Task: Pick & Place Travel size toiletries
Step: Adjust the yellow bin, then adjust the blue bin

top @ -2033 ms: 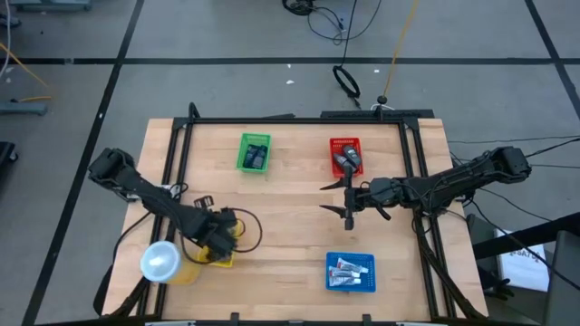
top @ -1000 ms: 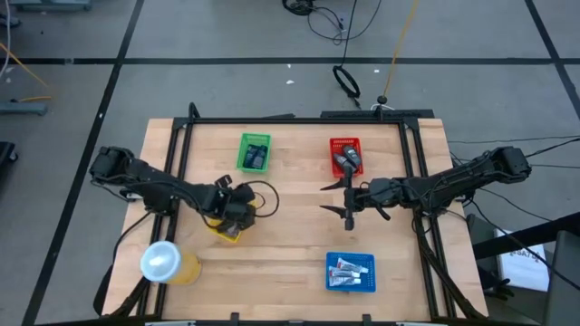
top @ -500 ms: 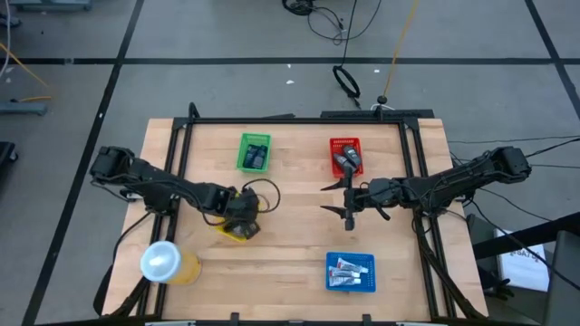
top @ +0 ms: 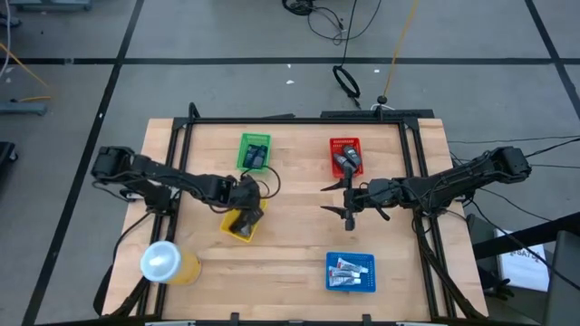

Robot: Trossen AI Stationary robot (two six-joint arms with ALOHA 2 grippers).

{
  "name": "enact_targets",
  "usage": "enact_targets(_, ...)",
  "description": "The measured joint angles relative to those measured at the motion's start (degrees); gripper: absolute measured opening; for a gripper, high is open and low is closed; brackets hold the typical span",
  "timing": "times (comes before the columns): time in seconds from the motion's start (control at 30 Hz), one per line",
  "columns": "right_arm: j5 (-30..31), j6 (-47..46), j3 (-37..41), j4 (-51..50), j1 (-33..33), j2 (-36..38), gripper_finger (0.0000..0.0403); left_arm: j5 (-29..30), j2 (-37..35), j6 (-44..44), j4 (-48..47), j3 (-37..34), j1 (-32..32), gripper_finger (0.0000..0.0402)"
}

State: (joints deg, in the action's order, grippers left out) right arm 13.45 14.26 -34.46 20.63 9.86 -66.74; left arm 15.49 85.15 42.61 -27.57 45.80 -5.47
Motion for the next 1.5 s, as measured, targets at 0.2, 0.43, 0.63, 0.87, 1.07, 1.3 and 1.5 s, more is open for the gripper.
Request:
enact_targets(0.2, 0.00, 0.02, 0.00, -0.48, 0.00, 0.00, 0.0224, 3.09, 0.25, 5.38, -10.80, 0.00, 1.32, 0.0051)
enact_targets(0.43, 0.00, 0.09, 0.00, -0.60, -0.01, -0.01, 0.0224, 4.31, 0.25, 8.60, -15.74, 0.00, -0.37, 0.0051)
enact_targets(0.63, 1.96, -1.59, 0.00, -0.78, 0.03, 0.00, 0.0224, 4.10, -2.05, 9.66, -17.10, 1.36, -2.00, 0.0051)
enact_targets(0.87, -2.44, -12.08, -1.07, -10.03, 0.03, -0.02, 0.0224, 11.37, -6.18, 3.28, -7.71, 3.13, -5.97, 0.0051)
enact_targets(1.07, -21.17, -29.05, -4.09, -19.66, 7.42, -1.06, 0.0206, 21.97, -5.46, -15.40, 10.40, 3.10, -7.09, 0.0051)
enact_targets(1.3, -24.94, -53.30, -4.74, -18.68, 23.15, -4.15, 0.0134, 22.64, -4.84, -34.14, 32.83, 3.10, -3.96, 0.0051)
enact_targets(1.5, -24.17, -68.62, -4.74, -20.20, 29.73, -9.38, 0.0042, 19.23, -4.84, -36.11, 38.40, 3.10, -1.27, 0.0051)
